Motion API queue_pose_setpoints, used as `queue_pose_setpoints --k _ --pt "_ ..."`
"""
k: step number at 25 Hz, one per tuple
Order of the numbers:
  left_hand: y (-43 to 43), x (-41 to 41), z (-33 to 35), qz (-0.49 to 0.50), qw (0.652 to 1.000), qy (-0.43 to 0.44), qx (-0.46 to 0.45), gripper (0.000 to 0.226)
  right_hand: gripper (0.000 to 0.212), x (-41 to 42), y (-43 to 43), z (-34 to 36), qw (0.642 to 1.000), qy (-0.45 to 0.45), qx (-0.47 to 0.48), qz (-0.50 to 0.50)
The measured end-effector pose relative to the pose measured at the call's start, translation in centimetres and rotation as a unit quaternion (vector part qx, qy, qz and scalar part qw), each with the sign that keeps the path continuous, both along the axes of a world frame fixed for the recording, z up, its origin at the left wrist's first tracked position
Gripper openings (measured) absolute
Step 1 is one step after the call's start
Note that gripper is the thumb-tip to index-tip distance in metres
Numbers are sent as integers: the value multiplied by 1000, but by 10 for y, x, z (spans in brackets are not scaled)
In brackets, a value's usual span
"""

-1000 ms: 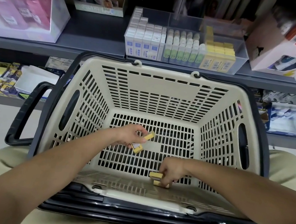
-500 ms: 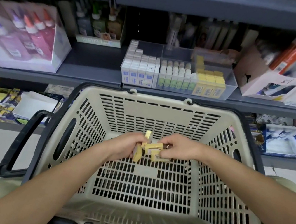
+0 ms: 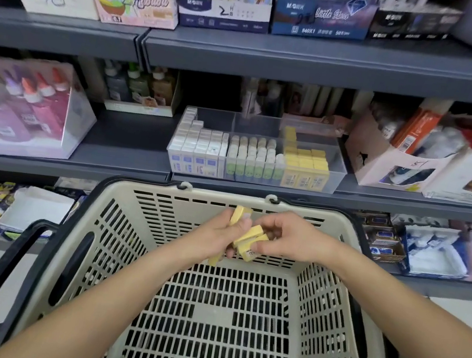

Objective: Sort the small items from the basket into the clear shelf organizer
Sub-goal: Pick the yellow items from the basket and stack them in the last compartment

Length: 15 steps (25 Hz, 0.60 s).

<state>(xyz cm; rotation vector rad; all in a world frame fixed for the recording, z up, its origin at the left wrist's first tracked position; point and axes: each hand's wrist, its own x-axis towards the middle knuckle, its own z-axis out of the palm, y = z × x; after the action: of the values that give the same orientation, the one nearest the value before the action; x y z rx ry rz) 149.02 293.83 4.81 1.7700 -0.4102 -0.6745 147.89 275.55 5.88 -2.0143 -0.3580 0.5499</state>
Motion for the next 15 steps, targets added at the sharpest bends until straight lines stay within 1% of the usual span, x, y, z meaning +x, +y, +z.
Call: queue_pose_setpoints --k 2,4,6,8,11,13,15 --pt "-5 2 1 5 999 -28 21 20 23 1 -2 1 1000 1 8 -8" --pt "-10 4 1 20 998 -44 31 20 24 3 -6 1 998 11 21 -53" --pt "-11 5 3 50 998 -26 16 23 21 4 -12 3 992 28 41 -113" --pt "-14 7 6 82 997 1 -7 26 15 6 -22 7 986 42 56 -151" --pt "-22 6 9 87 996 12 -14 28 9 5 -32 14 977 57 114 -168" --pt "-30 4 9 87 995 30 -32 32 12 3 -35 17 975 45 149 -159" --pt "-37 4 10 95 994 44 -43 30 16 1 -38 20 978 20 150 -142"
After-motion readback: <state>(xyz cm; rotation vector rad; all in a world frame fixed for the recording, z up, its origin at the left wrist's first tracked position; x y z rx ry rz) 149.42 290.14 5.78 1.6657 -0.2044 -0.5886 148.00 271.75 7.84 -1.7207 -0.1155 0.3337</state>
